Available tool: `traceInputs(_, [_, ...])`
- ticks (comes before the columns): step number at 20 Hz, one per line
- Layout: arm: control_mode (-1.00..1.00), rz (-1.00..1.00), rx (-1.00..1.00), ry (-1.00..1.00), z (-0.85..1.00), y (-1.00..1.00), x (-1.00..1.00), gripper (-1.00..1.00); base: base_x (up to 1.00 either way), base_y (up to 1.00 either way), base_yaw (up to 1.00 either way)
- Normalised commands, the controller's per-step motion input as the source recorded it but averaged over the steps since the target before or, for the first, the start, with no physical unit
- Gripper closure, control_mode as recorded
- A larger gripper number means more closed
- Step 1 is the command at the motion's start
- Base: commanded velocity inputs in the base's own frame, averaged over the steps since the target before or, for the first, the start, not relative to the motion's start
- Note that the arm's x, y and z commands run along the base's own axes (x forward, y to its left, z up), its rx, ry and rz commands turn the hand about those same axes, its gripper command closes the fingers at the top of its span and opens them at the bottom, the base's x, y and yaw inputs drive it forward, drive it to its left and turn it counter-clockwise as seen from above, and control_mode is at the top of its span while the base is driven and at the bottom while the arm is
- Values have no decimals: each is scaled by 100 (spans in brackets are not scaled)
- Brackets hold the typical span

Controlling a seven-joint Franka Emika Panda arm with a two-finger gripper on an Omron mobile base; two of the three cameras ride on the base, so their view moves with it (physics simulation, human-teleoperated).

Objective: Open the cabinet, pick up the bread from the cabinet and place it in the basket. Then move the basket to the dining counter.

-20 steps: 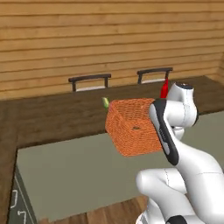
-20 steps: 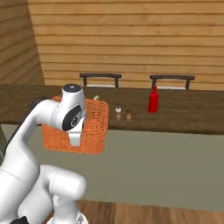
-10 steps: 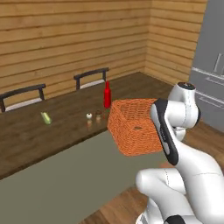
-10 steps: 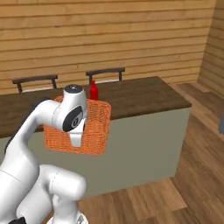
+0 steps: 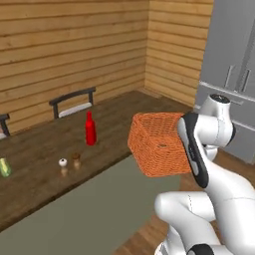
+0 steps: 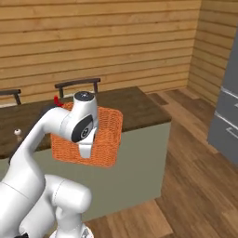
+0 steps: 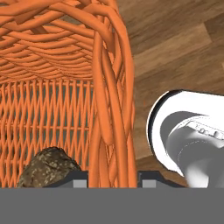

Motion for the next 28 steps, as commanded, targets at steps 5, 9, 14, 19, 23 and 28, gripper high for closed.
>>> traceInputs(5, [100, 0, 0, 0, 0, 0, 0, 100, 95, -32, 22])
traceInputs(9, [100, 0, 0, 0, 0, 0, 0, 100, 36, -88, 27])
traceInputs(14, [100, 0, 0, 0, 0, 0, 0, 100, 35, -65, 25])
traceInputs(19, [100, 0, 0, 0, 0, 0, 0, 100, 48, -43, 27])
traceInputs(23, [100, 0, 0, 0, 0, 0, 0, 100, 54, -23, 32])
traceInputs(28, [100, 0, 0, 0, 0, 0, 0, 100, 55, -7, 32])
